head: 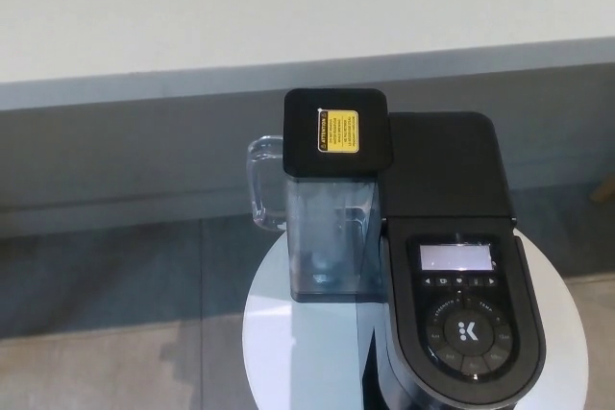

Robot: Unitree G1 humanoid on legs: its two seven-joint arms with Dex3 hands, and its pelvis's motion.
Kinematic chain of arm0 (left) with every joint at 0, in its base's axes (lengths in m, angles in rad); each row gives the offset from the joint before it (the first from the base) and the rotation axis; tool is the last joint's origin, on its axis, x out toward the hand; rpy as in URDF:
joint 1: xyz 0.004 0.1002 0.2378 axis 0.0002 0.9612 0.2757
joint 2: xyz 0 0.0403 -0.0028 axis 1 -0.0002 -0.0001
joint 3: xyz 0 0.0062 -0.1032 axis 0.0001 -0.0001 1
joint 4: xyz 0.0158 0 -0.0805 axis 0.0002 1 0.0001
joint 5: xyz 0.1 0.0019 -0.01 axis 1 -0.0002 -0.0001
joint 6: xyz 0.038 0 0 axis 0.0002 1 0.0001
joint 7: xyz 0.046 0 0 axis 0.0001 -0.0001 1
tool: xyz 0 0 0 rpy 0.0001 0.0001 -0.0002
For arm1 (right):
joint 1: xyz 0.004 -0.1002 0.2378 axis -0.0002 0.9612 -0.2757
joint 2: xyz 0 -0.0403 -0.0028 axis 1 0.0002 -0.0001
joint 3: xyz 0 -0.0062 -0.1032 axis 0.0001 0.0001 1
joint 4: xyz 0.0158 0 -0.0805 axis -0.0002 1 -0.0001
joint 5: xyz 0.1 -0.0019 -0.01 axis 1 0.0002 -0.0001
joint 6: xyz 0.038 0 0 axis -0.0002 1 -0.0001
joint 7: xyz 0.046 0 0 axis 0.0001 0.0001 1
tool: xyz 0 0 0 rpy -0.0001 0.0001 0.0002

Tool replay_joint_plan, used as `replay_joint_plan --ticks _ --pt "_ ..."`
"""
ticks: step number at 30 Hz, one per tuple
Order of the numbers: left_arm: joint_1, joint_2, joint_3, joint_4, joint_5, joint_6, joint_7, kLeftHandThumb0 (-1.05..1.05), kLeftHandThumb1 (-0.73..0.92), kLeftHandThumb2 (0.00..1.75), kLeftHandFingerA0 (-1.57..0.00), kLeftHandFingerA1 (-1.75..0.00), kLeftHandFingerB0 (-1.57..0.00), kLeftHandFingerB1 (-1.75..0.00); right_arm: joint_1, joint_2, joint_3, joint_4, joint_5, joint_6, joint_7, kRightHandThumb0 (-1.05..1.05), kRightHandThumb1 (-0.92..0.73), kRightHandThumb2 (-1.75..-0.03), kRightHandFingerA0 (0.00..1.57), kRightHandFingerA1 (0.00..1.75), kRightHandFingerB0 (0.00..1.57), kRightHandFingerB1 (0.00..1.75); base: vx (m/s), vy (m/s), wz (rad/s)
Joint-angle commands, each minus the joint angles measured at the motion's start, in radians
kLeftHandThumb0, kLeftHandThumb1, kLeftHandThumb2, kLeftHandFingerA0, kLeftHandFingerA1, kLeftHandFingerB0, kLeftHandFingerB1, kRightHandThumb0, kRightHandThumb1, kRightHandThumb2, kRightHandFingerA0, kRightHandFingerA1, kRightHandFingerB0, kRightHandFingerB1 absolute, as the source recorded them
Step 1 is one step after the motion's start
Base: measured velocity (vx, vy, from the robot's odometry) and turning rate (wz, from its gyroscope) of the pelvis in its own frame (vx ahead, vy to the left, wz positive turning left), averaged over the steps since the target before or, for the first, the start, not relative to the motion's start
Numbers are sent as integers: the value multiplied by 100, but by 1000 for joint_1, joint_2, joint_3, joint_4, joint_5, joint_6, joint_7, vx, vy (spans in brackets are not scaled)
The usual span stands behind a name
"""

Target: A coffee maker is kept on a small desk and the robot walks towards it and uses its right hand to push down the lid of the coffee maker to close it

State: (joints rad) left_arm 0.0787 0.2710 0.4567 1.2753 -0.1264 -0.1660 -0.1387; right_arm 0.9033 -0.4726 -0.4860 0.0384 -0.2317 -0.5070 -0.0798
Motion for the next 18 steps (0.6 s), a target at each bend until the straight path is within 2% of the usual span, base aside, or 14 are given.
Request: replay_joint_plan --ticks 1,2,3,4,5,6,7,8,11,12,13,14,17,18 --pt "75 24 50 23 -59 -46 -10 -39 38 104 0 -51 0 -50 -459 77 19 904 62 16 -125 -79 -88 -68 25 34 8 21 0 0 0" --pt "70 19 56 24 -66 -40 -11 -39 38 104 0 -51 0 -50 -476 80 26 927 55 26 -131 -79 -88 -68 25 34 8 21 0 0 0" --pt "70 18 56 26 -66 -31 -6 -39 38 104 0 -51 0 -50 -490 82 34 948 48 36 -132 -80 -71 -103 17 46 5 27 0 0 0" --pt "70 17 55 28 -63 -24 1 -87 87 67 -15 -41 -15 -28 -506 86 41 970 43 51 -133 -78 -71 -103 18 47 4 27 0 0 0" --pt "71 16 53 30 -61 -19 6 -87 87 67 -15 -41 -15 -28 -521 90 47 990 39 64 -134 -78 -71 -103 18 47 4 27 0 0 0" --pt "74 15 56 33 -64 -14 4 -39 41 105 0 -51 0 -50 -534 104 50 1001 47 85 -127 -78 -88 -69 24 32 7 22 0 0 0" --pt "76 14 58 36 -65 -14 2 -39 41 105 0 -51 0 -50 -541 109 50 1010 52 88 -122 -78 -88 -69 24 32 7 22 0 0 0" --pt "75 4 68 43 -72 -12 7 -39 40 104 0 -50 0 -49 -537 127 61 994 53 106 -111 -81 -73 -106 15 47 4 25 0 0 0" --pt "75 3 70 45 -72 -12 7 -39 40 104 0 -50 0 -49 -548 122 66 1022 55 92 -115 -81 -73 -106 15 47 4 25 0 0 0" --pt "77 -3 51 50 -50 -11 12 -39 40 103 0 -51 0 -49 -563 152 64 1042 70 97 -100 -76 -92 -69 27 39 8 20 0 0 0" --pt "78 -4 48 49 -46 -13 15 -39 39 103 0 -50 0 -49 -571 163 55 1055 86 91 -88 -75 -90 -69 27 38 9 20 0 0 0" --pt "81 -6 41 46 -37 -15 20 -39 41 104 -1 -51 0 -50 -580 168 52 1070 96 103 -74 -79 -91 -68 27 46 7 21 0 0 0" --pt "82 -6 39 46 -33 -17 22 -39 41 104 -1 -51 0 -50 -595 164 50 1103 96 95 -72 -79 -91 -68 27 46 7 21 0 0 0" --pt "85 -3 31 47 -26 -5 20 -88 87 67 -14 -40 -12 -26 -595 165 44 1099 112 97 -37 -77 -73 -103 10 46 4 21 0 0 0"
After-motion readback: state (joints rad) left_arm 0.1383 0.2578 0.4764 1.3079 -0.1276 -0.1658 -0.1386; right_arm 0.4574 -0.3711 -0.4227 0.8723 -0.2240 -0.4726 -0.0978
